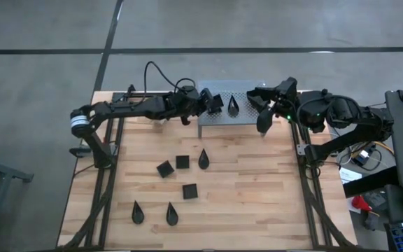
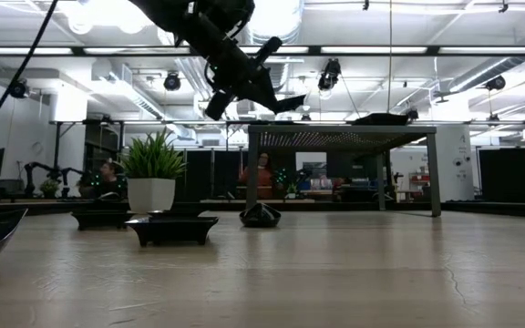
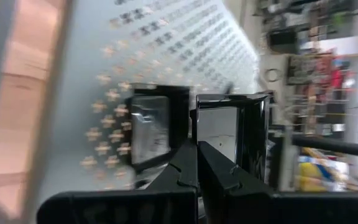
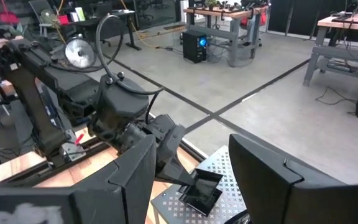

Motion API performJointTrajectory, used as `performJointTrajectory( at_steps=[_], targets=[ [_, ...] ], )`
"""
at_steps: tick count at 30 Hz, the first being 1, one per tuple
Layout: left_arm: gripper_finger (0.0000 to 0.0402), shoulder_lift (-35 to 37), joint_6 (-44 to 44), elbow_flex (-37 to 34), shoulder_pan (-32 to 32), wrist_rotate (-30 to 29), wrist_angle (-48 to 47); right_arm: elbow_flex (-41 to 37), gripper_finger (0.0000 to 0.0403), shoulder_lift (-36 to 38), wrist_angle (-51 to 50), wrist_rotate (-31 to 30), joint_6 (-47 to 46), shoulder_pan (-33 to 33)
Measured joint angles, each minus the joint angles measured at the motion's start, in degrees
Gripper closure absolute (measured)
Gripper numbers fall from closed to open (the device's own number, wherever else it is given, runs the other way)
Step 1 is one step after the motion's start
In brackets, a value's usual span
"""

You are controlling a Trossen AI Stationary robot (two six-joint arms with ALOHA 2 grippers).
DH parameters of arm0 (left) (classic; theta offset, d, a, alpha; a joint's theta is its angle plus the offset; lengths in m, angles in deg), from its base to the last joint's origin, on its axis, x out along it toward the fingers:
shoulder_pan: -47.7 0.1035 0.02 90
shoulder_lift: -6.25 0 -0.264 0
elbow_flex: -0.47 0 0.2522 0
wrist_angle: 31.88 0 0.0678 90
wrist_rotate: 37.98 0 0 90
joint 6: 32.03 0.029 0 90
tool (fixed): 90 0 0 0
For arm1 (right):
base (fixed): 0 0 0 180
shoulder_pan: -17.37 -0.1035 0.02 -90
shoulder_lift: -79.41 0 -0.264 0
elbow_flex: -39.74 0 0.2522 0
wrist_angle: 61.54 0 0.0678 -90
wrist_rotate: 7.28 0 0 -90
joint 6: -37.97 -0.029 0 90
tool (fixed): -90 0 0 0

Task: Pick & Place Mini shaped plates
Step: Stack the black square plate on top of the black square plate on the shelf

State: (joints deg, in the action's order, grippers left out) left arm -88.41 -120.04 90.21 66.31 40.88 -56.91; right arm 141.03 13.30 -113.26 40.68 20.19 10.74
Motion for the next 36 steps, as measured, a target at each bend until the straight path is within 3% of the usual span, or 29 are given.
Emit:
performJointTrajectory(
  at_steps=[4, 14, 26, 36],
  targets=[
    [0.0401, -0.06, 0.96, 0.86, 0.57, 0.15, -4.44, 0.00, 0.0202, -0.01, -1.36, 0.00, -0.44, 0.00],
    [0.0399, -0.04, 1.31, 0.86, 0.85, 0.79, -4.71, 0.00, 0.0202, 0.00, -2.33, 0.00, -1.15, 0.00],
    [0.0333, -0.01, 0.73, 0.71, 0.92, 0.79, -1.73, -0.19, 0.0202, 0.00, -2.29, 0.00, -1.07, 0.00],
    [0.0328, 0.00, 1.25, 0.66, 0.92, 1.51, -1.83, -0.35, 0.0202, 0.00, -2.38, 0.00, -1.05, 0.00]
  ],
)
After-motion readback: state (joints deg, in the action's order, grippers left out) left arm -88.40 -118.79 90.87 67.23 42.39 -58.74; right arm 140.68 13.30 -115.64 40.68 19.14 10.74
